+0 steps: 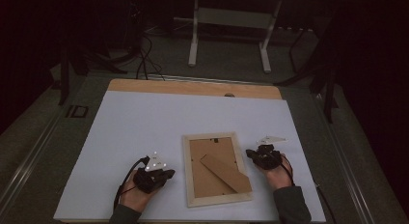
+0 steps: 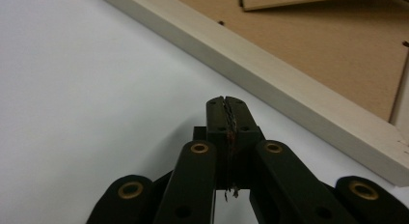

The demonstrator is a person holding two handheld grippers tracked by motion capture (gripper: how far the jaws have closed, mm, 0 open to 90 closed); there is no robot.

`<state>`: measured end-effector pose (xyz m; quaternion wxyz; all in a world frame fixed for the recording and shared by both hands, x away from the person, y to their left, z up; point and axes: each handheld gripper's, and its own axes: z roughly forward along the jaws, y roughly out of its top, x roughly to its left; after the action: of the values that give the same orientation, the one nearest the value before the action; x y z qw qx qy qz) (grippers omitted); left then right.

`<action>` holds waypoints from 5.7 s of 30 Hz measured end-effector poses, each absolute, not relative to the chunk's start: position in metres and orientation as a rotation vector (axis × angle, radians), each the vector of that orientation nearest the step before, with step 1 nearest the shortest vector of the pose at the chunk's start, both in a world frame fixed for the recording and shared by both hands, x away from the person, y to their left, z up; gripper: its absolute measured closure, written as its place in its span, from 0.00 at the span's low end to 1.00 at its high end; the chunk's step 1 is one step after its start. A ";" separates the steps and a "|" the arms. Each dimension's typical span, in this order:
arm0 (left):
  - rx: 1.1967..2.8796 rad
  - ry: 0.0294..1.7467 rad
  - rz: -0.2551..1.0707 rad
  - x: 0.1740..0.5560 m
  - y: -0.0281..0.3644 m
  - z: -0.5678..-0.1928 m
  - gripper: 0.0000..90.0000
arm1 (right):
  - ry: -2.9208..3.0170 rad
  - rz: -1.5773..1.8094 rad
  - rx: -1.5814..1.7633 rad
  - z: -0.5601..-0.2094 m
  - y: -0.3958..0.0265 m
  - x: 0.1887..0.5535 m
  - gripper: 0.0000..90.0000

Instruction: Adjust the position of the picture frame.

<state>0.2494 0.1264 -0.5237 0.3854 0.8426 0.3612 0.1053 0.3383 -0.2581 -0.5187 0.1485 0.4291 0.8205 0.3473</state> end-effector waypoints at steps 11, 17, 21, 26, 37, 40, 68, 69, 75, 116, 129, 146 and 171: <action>2.212 0.846 0.262 0.243 0.108 -0.528 1.00 | 2.397 1.053 1.240 -0.520 -0.251 0.339 1.00; 2.219 0.842 0.246 0.242 0.104 -0.530 1.00 | 2.408 1.035 1.239 -0.522 -0.248 0.340 1.00; 2.251 0.809 0.257 0.239 0.095 -0.533 1.00 | 2.405 1.039 1.262 -0.522 -0.248 0.342 1.00; 2.242 0.821 0.247 0.239 0.096 -0.533 1.00 | 2.404 1.039 1.269 -0.522 -0.246 0.343 1.00; 2.239 0.830 0.269 0.237 0.095 -0.533 1.00 | 2.403 1.032 1.282 -0.522 -0.237 0.352 1.00; 2.240 0.832 0.270 0.236 0.095 -0.533 1.00 | 2.399 1.045 1.283 -0.523 -0.233 0.356 1.00; 2.237 0.821 0.268 0.235 0.096 -0.534 1.00 | 2.516 1.010 1.180 -0.525 -0.199 0.401 1.00; 2.236 0.821 0.262 0.235 0.097 -0.534 1.00 | 2.516 1.010 1.177 -0.525 -0.199 0.401 1.00; 2.237 0.834 0.267 0.237 0.097 -0.533 1.00 | 2.516 1.014 1.181 -0.525 -0.199 0.402 1.00; 2.098 1.199 0.385 0.337 0.127 -0.532 1.00 | 2.449 1.060 1.274 -0.525 -0.204 0.417 1.00; 2.070 1.143 0.364 0.324 0.129 -0.518 1.00 | 2.496 1.003 1.100 -0.513 -0.221 0.379 1.00; 2.142 1.085 0.288 0.312 0.129 -0.525 1.00 | 2.559 0.990 1.040 -0.525 -0.243 0.338 1.00; 2.134 1.144 0.269 0.341 0.125 -0.530 1.00 | 2.573 1.033 1.030 -0.527 -0.242 0.323 1.00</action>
<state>0.3405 0.1249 -0.5299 0.3455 0.8219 0.4409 0.1038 0.3226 -0.2425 -0.5268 0.0919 0.3468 0.8662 0.3478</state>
